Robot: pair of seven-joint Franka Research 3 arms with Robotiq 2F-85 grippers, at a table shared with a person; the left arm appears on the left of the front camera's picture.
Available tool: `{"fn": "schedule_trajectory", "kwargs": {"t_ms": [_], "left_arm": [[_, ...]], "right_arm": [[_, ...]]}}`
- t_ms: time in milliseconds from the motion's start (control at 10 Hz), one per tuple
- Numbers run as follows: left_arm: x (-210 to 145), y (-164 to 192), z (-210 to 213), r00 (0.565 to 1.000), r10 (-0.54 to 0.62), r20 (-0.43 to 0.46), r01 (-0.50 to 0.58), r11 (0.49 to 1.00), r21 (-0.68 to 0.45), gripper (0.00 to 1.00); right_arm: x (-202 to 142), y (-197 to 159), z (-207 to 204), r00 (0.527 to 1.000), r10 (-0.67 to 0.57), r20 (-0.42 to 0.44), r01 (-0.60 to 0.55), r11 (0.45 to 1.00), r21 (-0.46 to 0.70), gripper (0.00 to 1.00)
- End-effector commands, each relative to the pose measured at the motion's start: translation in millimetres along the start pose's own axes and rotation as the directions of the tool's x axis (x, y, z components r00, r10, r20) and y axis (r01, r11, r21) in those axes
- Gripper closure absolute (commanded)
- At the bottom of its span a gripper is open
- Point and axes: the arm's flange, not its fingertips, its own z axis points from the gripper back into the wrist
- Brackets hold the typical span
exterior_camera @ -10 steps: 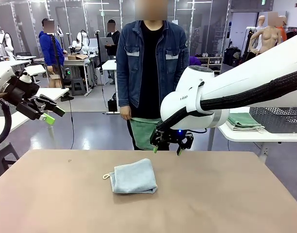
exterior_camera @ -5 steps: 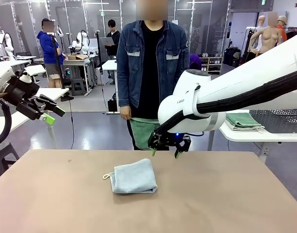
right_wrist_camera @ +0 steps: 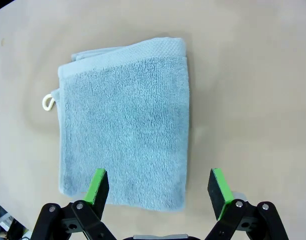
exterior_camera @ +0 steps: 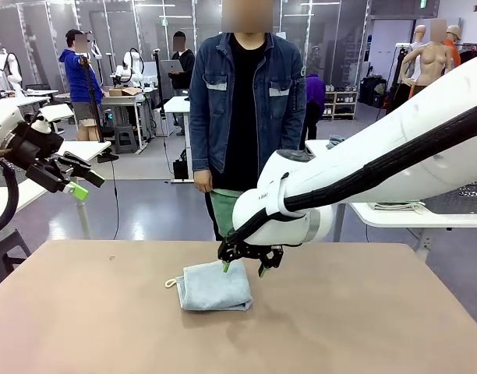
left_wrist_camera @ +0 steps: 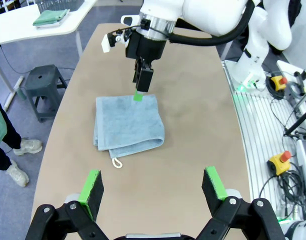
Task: Fold the towels and place them in the basket.
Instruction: Place the folded Towel with hook on the right side of the table.
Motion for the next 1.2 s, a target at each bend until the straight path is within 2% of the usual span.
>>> {"fn": "schedule_trajectory", "kwargs": {"t_ms": [0,600,700,1000,1100], "left_arm": [[0.1,-0.6,0.4,1.000,0.000,0.001,0.000,1.000,0.000,0.00],[0.1,-0.6,0.4,1.000,0.000,0.001,0.000,1.000,0.000,0.00],[0.1,-0.6,0.4,1.000,0.000,0.001,0.000,1.000,0.000,0.00],[0.1,-0.6,0.4,1.000,0.000,0.001,0.000,1.000,0.000,0.00],[0.1,-0.6,0.4,1.000,0.000,0.001,0.000,1.000,0.000,0.00]], "right_arm": [[5.6,2.6,-15.9,1.000,-0.019,0.000,0.019,0.999,0.032,0.00],[11.8,-2.8,-42.7,0.997,-0.070,-0.020,0.071,0.997,0.024,0.00],[11.5,-3.0,-44.7,0.998,-0.065,-0.013,0.065,0.997,0.029,0.13],[12.4,-5.3,-45.1,0.996,-0.081,-0.026,0.081,0.996,0.021,0.40],[11.9,-6.0,-44.9,0.996,-0.081,-0.025,0.082,0.996,0.018,0.52]]}}
